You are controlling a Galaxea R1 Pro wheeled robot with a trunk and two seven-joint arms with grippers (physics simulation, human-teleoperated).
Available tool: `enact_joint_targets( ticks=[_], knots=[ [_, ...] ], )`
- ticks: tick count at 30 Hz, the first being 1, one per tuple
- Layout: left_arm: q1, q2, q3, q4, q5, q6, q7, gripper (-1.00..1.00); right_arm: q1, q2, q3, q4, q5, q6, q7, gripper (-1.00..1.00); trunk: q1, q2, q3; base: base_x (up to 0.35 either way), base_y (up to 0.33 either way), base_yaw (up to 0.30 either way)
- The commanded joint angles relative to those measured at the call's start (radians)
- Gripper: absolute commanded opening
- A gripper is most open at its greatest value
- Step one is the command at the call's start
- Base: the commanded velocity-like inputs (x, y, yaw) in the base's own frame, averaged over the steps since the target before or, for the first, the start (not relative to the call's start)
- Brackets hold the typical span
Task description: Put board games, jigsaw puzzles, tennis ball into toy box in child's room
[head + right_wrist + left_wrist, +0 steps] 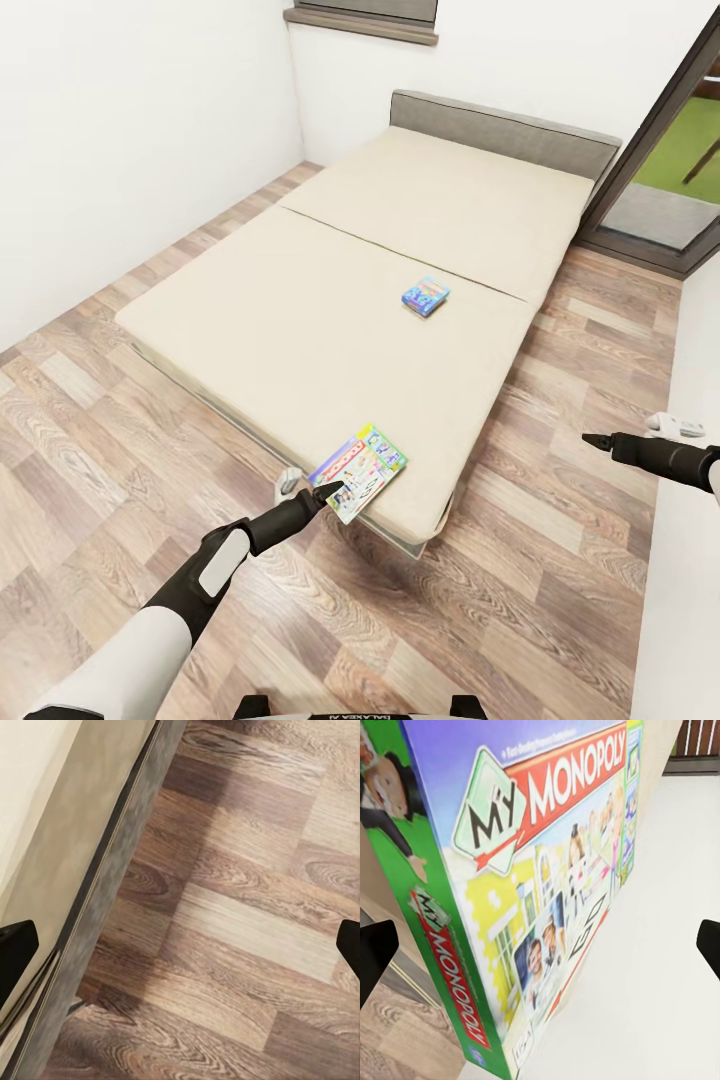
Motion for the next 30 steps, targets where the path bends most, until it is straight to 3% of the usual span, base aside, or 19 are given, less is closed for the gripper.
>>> enact_joint_targets(
  ticks=[1,11,19,30],
  knots=[
    [0.000,0.000,-0.001,0.000,0.009,0.009,0.000,1.00,-0.001,0.000,-0.002,0.000,0.007,0.004,0.009,1.00,0.000,0.000,-0.001,0.000,0.000,0.000],
    [0.000,0.003,0.002,0.001,0.010,0.009,0.001,1.00,-0.001,0.000,-0.002,-0.001,0.007,0.004,0.009,1.00,0.000,0.000,-0.001,0.000,0.000,0.000],
    [0.004,0.039,0.004,0.001,0.017,0.008,0.001,1.00,0.001,-0.001,-0.003,-0.006,0.007,0.004,0.009,1.00,0.000,0.000,-0.001,0.000,0.000,0.000],
    [0.005,0.048,0.005,0.001,0.019,0.007,0.000,1.00,0.001,0.000,-0.024,-0.007,0.006,0.005,0.009,1.00,0.000,0.000,-0.001,0.000,0.000,0.000]
  ],
)
